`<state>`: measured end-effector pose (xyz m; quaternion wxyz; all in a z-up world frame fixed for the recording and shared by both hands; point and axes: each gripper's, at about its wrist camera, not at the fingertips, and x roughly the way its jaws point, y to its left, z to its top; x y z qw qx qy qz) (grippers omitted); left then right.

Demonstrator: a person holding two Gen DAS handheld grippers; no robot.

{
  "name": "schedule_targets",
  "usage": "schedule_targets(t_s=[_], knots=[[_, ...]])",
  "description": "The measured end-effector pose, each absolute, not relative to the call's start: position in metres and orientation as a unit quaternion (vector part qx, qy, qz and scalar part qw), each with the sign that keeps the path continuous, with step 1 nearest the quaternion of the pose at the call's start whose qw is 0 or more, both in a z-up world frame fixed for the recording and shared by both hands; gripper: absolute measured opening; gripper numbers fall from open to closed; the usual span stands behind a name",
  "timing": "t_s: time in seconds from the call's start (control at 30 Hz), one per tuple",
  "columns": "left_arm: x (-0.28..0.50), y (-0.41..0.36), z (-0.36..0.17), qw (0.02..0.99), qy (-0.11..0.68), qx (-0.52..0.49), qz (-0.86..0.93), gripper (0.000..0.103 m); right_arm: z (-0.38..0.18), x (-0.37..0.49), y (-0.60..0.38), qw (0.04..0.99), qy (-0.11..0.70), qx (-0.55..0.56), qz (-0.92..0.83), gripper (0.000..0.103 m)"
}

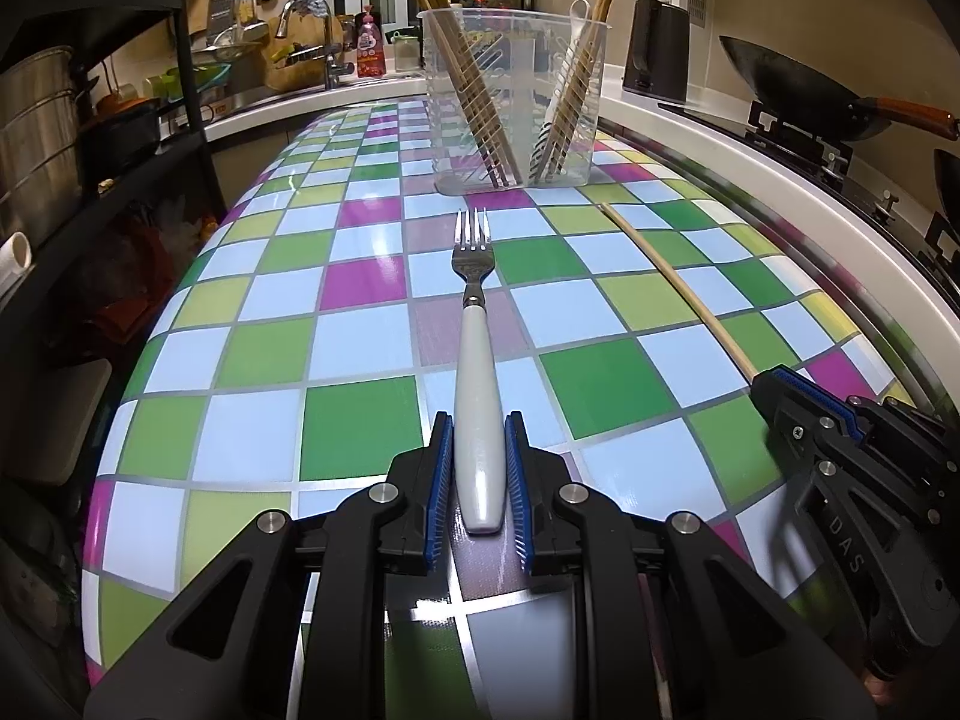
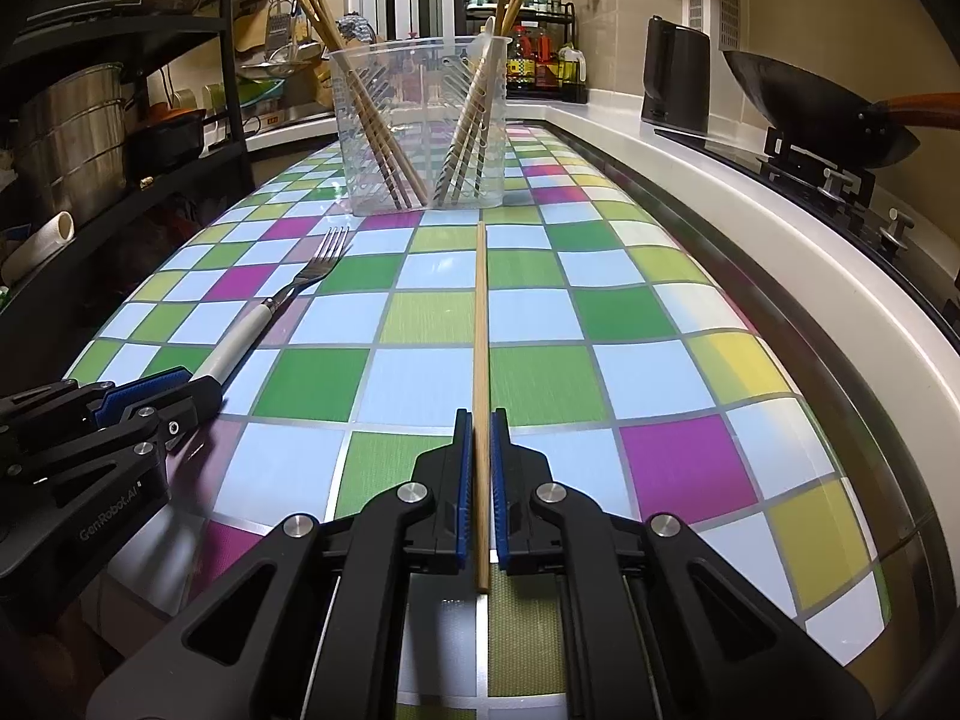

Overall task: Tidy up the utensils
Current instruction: 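Lift the fork with the left tool while the right tool lifts the chopstick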

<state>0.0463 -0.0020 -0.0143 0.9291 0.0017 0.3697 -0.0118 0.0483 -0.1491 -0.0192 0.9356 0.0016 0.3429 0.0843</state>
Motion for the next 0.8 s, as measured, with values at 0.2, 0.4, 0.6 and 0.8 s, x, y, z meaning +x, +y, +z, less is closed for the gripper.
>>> schedule_targets(t_s=[0.2, 0.4, 0.6, 0.8], knots=[[0.0477, -0.0017, -0.0143, 0.928, 0.371, -0.002, -0.013, 0.018, -0.0191, 0.0479, -0.1488, 0.935, 0.343, 0.000, 0.085, 0.006], [0.0478, -0.0017, -0.0150, 0.928, 0.372, 0.001, -0.014, 0.018, -0.0197, 0.0464, -0.1456, 0.936, 0.341, -0.008, 0.089, 0.007], [0.0482, -0.0017, -0.0143, 0.927, 0.374, -0.002, -0.016, 0.018, -0.0197, 0.0460, -0.1441, 0.935, 0.342, -0.013, 0.088, 0.006], [0.0489, -0.0016, -0.0131, 0.926, 0.378, -0.008, -0.020, 0.018, -0.0148, 0.0467, -0.1442, 0.929, 0.360, -0.010, 0.089, 0.006]])
